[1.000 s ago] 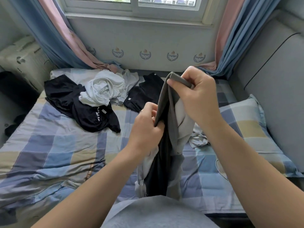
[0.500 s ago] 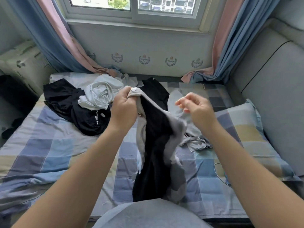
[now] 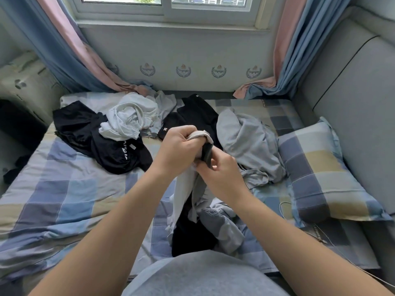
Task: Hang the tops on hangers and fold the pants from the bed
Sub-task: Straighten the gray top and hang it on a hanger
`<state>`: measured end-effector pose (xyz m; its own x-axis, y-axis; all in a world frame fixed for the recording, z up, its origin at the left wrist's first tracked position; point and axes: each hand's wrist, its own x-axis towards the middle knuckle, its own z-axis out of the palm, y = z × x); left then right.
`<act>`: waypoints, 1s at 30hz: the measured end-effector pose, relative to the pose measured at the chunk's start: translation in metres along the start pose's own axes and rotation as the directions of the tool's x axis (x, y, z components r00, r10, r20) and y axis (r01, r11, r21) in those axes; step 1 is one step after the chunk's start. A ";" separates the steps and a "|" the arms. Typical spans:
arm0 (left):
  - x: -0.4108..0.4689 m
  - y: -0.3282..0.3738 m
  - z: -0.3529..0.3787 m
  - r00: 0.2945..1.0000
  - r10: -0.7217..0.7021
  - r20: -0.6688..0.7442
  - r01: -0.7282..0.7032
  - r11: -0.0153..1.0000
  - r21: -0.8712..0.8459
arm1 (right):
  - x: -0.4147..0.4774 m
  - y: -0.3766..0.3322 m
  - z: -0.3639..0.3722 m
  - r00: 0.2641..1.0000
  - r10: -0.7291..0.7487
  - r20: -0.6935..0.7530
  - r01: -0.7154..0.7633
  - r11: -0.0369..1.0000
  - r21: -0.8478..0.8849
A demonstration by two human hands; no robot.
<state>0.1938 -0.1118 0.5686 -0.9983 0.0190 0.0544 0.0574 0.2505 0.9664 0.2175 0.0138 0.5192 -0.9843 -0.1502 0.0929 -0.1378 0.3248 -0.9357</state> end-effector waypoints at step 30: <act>0.013 -0.029 -0.004 0.981 -0.102 -0.164 0.079 0.986 -0.144 | -0.004 0.114 -0.017 0.928 0.311 -0.204 -0.358 0.896 -0.263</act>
<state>0.1793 -0.1224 0.5424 -0.9862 -0.1655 -0.0045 -0.0229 0.1096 0.9937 0.2038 0.0670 0.4181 -0.9790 0.1521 -0.1358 0.2002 0.5906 -0.7817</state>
